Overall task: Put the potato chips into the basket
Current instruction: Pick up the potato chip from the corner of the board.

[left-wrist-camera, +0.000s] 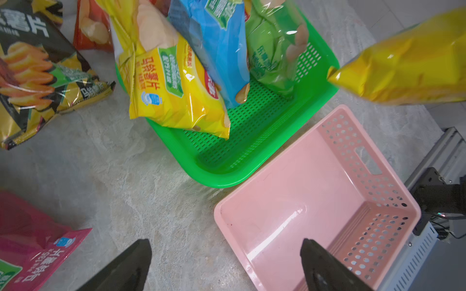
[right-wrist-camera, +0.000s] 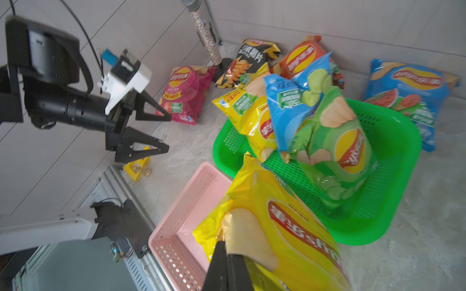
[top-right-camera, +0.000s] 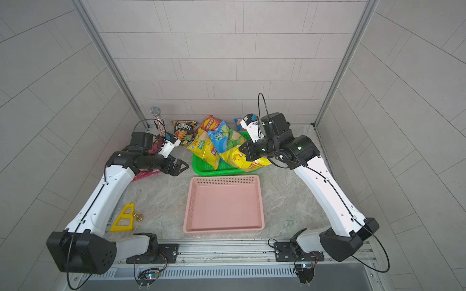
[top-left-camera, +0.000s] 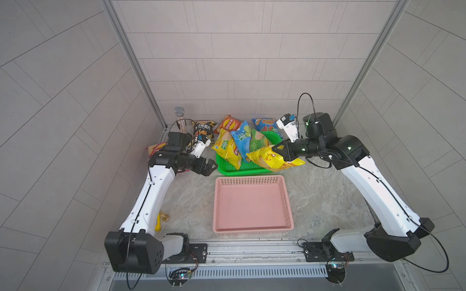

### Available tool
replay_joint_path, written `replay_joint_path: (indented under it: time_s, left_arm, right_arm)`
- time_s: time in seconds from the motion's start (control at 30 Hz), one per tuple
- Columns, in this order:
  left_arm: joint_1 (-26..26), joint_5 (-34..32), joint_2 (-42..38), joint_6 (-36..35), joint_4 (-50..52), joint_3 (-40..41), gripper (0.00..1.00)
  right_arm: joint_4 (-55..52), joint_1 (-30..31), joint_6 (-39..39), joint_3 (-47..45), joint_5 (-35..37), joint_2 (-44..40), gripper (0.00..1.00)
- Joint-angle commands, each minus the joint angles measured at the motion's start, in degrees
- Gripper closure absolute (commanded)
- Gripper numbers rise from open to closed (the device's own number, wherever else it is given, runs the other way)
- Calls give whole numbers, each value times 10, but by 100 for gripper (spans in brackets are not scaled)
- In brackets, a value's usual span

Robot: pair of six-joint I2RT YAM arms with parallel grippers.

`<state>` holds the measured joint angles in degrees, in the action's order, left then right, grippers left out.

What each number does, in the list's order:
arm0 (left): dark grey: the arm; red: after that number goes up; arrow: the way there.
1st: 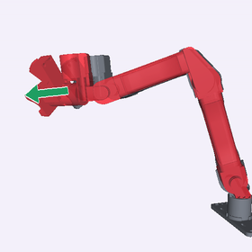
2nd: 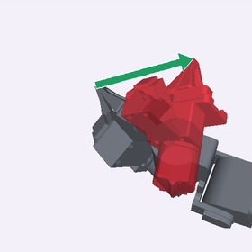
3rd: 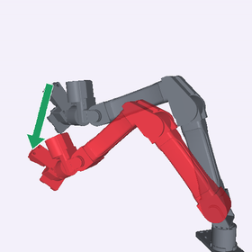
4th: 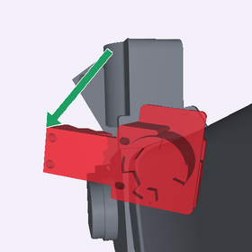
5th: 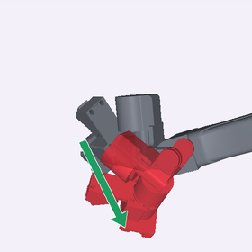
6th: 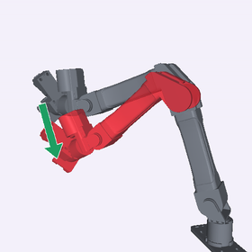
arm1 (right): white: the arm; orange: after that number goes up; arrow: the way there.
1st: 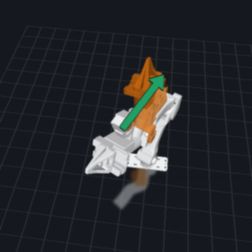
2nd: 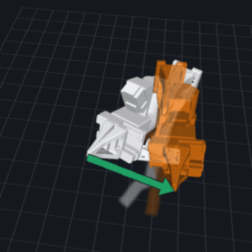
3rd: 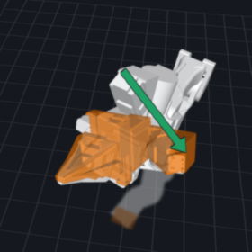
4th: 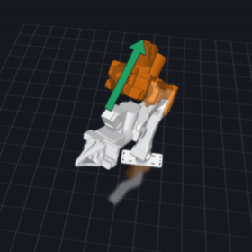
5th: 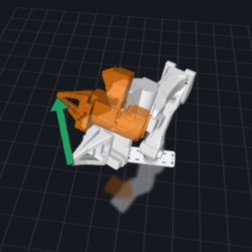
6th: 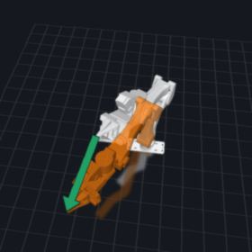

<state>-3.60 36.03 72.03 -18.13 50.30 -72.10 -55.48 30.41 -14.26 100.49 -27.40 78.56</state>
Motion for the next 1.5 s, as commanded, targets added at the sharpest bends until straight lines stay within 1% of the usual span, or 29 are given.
replay_joint_path:
  time_s: [0.0, 0.1, 0.2, 0.33, 0.43, 0.6, 0.7, 0.83, 0.93, 1.0, 1.13, 1.23, 1.33, 1.47]
  left_arm:
    - [-12, 62, -2, -57, 58, -31, 0]
    - [-36, 77, 7, -85, 89, -54, 0]
    - [-65, 91, 8, -115, 112, -67, 0]
    - [-116, 92, 3, -141, 122, -68, 0]
    - [-144, 95, 2, -144, 119, -67, 0]
    - [-162, 111, 9, -143, 118, -70, 0]
    - [-169, 120, 11, -143, 118, -68, 0]
    - [-173, 149, 11, -151, 118, -60, 1]
    - [-177, 166, 9, -153, 115, -55, 1]
    - [-178, 166, 11, -152, 112, -53, 2]
    - [-179, 147, 11, -146, 111, -55, 2]
    - [-178, 129, 5, -143, 113, -52, 2]
    - [-175, 106, 5, -134, 115, -52, 1]
    - [-167, 87, 5, -105, 107, -54, 1]
  right_arm:
    - [-17, 22, 37, 17, -48, 13, 100]
    - [-19, 49, 58, 17, -77, 26, 100]
    - [-22, 75, 73, 24, -90, 44, 100]
    - [-23, 99, 76, 26, -90, 65, 100]
    - [-30, 113, 82, 24, -90, 78, 100]
    - [-38, 129, 89, 22, -90, 95, 100]
    - [-17, 136, 76, 12, -91, 96, 100]
    - [10, 141, 64, -4, -107, 97, 100]
    - [16, 142, 58, -9, -102, 100, 100]
    - [18, 142, 55, -15, -100, 102, 100]
    - [12, 142, 65, -43, -85, 92, 100]
    - [-23, 143, 92, -52, -56, 89, 100]
    - [-87, 153, 126, -30, 1, 95, 100]
    - [-170, 176, 160, 16, 102, 107, 100]
